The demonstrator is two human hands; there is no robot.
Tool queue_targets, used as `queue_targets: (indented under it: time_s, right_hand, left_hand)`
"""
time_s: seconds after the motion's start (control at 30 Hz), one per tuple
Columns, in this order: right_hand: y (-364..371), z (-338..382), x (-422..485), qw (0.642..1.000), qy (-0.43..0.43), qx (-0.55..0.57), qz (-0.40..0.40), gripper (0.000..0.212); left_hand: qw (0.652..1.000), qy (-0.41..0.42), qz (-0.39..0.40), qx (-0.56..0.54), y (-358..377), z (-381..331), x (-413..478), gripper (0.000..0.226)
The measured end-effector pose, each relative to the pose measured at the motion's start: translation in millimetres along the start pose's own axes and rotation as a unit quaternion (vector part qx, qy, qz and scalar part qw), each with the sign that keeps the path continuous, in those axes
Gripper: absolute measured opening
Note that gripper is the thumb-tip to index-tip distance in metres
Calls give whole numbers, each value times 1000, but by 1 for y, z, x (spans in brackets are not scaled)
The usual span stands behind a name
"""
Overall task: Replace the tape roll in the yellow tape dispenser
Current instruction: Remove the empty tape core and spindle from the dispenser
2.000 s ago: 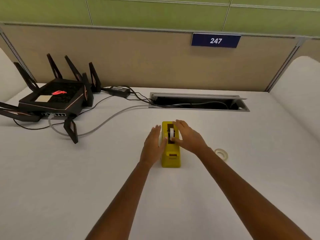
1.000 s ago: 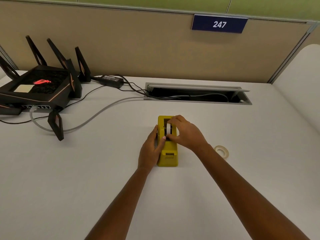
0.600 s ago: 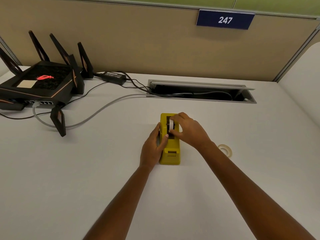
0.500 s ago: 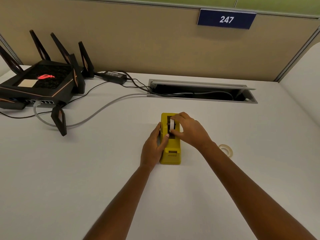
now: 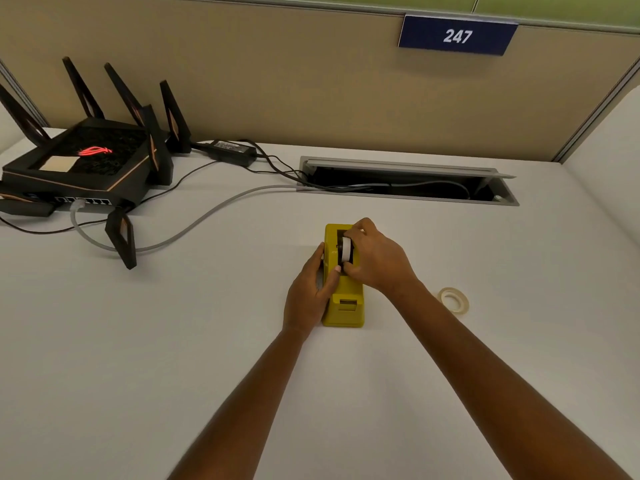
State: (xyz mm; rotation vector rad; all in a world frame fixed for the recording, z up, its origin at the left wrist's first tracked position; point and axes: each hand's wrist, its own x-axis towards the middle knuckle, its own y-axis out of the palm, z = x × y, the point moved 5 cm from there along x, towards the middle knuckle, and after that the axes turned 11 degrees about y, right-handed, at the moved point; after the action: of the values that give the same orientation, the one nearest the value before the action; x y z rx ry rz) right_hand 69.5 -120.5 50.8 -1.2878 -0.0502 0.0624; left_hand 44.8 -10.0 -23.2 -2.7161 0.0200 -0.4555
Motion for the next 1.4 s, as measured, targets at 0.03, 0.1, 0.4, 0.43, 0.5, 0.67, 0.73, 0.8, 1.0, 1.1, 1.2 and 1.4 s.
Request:
queue_targets:
  time_s: [0.03,0.1,0.4,0.43,0.5,0.67,0.73,0.8,1.0,1.1,1.2,1.4]
  right_hand:
    - [0,0,1,1000,1,-2,0,54]
    - [-1,0,2,1000,0,-3,0,53]
    - [-6,2,6,1000,-4,-11,15,54]
    - [-6,3,6,1000,-5,-15,17,54]
    - [-6,4,6,999,-6,-23,22,54]
    - [-8,7,4,999,-13,-34,21,51]
    - [-9,7,4,999,-14,-37,20,50]
    - [-11,9,3,999,-15,-36,20,49]
    - [-13,12,1,999,-16,-20,21,46]
    - [-14,12,0,1000,-18,-9,15,43]
    - [-15,12,-2,1000,-19,0,11,44]
    - [-17,11,-3,1000,-18,14,6,46]
  left_hand:
    - [1000,-1,0,2,0,0,0,49]
    - [1000,-4,2,4,0,0,1,49]
    - [1000,-11,4,6,1,4,1,49]
    - [1000,-11,4,7,1,4,1,49]
    - [1000,-13,4,7,2,4,1,49]
    - [1000,-13,5,2,1,3,1,49]
    - [1000,-14,5,2,1,3,1,49]
    - [1000,-14,4,2,1,2,0,49]
    - [1000,-17,2,3,0,0,0,49]
    - [1000,-19,4,3,0,-1,0,49]
    - [1000,-19,5,3,-1,-2,-1,49]
    - [1000,-25,7,0,-1,-3,-1,49]
